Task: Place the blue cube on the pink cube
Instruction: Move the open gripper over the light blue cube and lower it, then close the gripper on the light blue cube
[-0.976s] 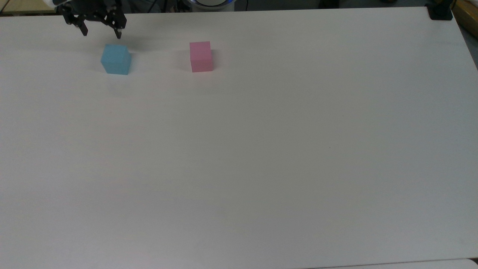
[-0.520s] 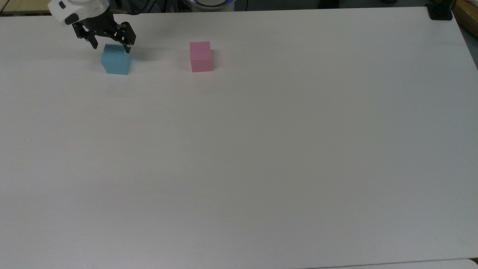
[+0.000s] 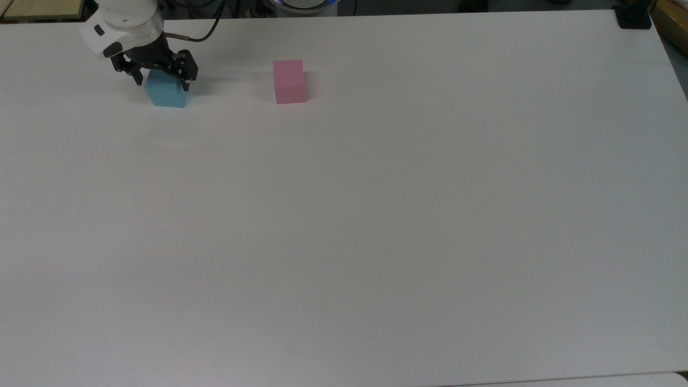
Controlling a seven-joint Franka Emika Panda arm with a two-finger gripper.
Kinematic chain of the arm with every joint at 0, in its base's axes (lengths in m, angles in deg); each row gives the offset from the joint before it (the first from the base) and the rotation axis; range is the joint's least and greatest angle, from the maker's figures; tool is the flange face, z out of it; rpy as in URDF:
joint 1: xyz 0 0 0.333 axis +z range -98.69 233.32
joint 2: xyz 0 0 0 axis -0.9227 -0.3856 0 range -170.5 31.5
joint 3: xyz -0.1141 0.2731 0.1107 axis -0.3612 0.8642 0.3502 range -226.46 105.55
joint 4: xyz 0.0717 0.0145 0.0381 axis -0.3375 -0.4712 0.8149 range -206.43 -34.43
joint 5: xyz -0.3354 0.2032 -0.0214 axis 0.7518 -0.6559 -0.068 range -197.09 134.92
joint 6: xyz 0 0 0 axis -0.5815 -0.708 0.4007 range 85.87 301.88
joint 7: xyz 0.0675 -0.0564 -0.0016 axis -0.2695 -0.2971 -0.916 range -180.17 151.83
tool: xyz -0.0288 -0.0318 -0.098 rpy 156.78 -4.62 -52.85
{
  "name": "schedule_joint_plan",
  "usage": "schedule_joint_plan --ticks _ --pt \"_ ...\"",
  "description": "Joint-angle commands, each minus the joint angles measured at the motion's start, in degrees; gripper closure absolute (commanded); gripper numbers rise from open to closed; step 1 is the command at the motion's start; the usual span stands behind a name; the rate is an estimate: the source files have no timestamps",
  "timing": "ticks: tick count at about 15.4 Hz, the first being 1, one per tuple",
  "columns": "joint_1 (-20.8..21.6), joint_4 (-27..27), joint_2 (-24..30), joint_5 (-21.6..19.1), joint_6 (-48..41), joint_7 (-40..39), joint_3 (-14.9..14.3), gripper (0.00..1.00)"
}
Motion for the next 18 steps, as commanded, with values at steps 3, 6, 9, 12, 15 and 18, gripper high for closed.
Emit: schedule_joint_plan --ticks 3,6,9,12,15,18 --pt "0.2 -1.1 -0.2 1.3 1.2 -1.5 -0.4 0.13" --pt "0.2 -2.1 0.1 1.3 2.1 -1.5 -0.5 0.45" --pt "0.2 -2.1 0.2 1.3 2.1 -1.5 -0.5 0.67" --pt "-0.4 -2.0 1.4 1.3 1.5 -1.5 -0.5 0.67" --pt "-0.4 -1.5 3.1 1.3 -0.9 -2.0 -0.6 0.67" --pt "-0.2 2.1 6.0 1.3 -8.9 -3.2 -0.6 0.67"
